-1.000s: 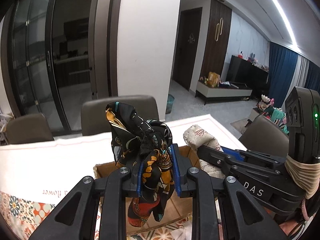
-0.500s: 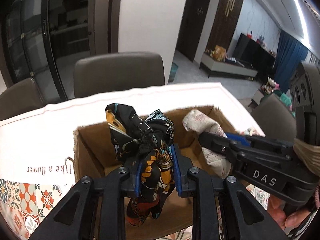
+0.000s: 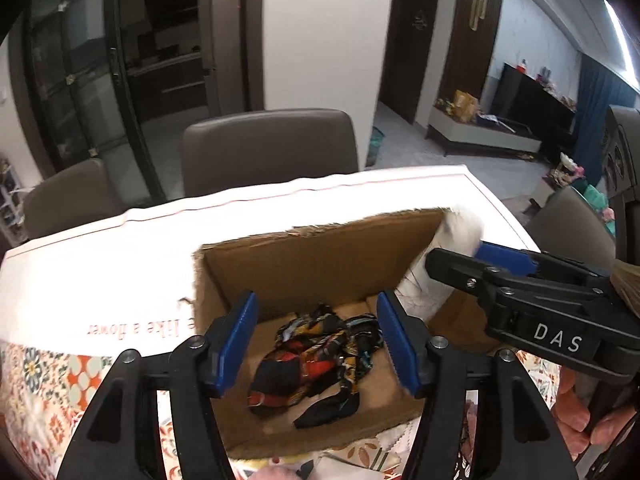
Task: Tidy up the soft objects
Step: 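Open the left gripper over the box while the right gripper releases the pouch, then move the left tool to the dark hair tie while the right tool approaches the mauve towel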
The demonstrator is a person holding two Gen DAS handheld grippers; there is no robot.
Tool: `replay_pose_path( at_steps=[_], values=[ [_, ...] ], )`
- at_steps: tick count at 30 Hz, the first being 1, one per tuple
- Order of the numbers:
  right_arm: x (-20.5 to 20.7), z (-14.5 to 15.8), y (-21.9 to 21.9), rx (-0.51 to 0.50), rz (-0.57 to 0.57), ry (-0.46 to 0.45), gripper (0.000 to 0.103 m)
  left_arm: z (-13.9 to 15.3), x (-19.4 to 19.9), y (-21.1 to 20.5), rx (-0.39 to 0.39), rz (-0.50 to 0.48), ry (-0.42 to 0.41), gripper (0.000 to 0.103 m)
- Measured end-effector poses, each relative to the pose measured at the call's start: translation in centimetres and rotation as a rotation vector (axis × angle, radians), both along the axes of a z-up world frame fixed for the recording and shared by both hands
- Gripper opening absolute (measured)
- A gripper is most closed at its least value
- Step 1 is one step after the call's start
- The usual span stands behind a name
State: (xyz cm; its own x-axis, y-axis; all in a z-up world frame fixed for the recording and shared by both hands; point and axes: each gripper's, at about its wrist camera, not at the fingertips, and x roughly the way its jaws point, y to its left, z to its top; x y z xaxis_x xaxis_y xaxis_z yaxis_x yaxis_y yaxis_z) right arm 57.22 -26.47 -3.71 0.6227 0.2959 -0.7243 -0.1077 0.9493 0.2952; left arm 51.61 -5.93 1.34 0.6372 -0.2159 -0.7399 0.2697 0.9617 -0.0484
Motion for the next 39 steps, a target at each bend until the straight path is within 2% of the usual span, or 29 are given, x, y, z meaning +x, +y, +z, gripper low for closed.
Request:
replay_pose_path(
  at_steps=[3, 7, 20, 23, 27, 31, 39],
  values=[
    [-0.4, 0.4, 0.1, -0.005, -0.002, -0.005, 0.053, 0.7, -0.6, 0.4, 0.040, 0.039, -0.034, 0.066],
    [-1.0, 1.0, 0.2, -0.004, 0.004, -0.010, 0.053, 1.6, -2.2, 1.0, 0.062, 0.077, -0.077, 0.066],
    [-7.0, 4.8, -0.3, -0.059, -0.038, -0.105, 0.054, 4.6, -8.9, 1.6, 0.049, 0.066, -0.187, 0.072],
    [-8.8, 5.4, -0.2, -0.074, -0.051, -0.130, 0.054, 5.1, -10.4, 1.7, 0.036, 0.071, -0.200, 0.072],
    [-11.1, 6.1, 0.0, -0.090, -0.059, -0.157, 0.054, 5.6, -12.0, 2.0, 0.017, 0.078, -0.210, 0.078],
    [-13.1, 6.3, 0.2, -0.090, -0.062, -0.164, 0.059, 5.8, -13.9, 2.4, 0.015, 0.080, -0.220, 0.078],
    [-16.7, 6.0, 0.6, -0.089, -0.042, -0.194, 0.060, 5.4, -18.2, 2.2, 0.030, 0.087, -0.239, 0.079]
  ],
)
